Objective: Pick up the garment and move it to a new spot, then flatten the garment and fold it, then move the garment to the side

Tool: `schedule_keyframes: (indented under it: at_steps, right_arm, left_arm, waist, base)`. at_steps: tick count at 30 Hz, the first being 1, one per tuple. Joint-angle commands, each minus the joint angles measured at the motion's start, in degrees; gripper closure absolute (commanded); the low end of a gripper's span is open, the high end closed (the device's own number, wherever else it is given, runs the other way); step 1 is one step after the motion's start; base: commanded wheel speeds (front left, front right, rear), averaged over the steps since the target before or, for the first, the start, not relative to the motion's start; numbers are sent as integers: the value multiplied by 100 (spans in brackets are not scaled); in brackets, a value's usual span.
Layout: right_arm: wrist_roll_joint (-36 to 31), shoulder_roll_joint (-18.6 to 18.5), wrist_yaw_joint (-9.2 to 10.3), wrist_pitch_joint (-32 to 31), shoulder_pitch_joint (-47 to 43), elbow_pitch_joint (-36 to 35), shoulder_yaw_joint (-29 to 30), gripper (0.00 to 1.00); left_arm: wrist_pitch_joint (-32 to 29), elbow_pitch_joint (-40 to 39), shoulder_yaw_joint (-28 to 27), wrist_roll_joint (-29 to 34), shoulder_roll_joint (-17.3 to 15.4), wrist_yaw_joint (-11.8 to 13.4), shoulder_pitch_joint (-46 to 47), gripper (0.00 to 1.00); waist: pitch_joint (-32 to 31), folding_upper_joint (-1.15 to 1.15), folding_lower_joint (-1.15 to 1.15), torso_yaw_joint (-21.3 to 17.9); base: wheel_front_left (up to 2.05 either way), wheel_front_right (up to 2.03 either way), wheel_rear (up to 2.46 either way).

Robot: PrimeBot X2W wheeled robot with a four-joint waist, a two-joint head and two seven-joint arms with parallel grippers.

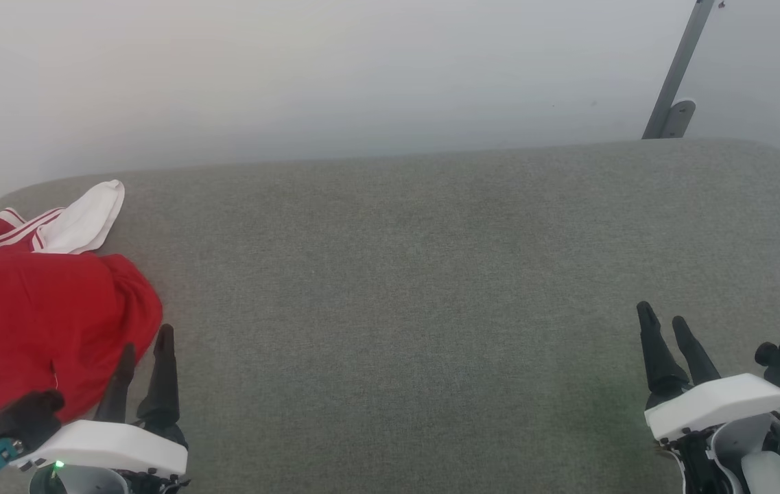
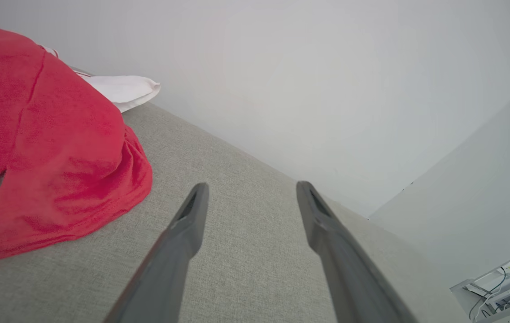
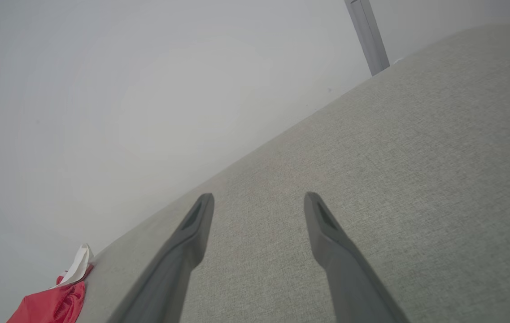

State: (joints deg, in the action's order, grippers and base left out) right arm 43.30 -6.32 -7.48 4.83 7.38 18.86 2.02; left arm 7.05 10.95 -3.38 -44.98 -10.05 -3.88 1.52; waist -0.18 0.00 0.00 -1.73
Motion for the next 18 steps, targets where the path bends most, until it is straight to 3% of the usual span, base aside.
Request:
schedule_keyframes:
  at_steps: [1, 18]
  right_arm:
    - [-151, -35, -1, 60, 150, -42, -18, 0]
    - [-1073, -81, -1, 265, 206, -6, -105, 0]
  left_arm:
    - [60, -90, -22, 197, -6, -36, 17, 0]
    - [312, -165, -88, 1218, 35, -136, -44, 0]
  waist:
    - [1, 0, 0, -4]
    - [-5, 0, 0, -39]
  base:
    - [0, 0, 0]
    - [0, 0, 0]
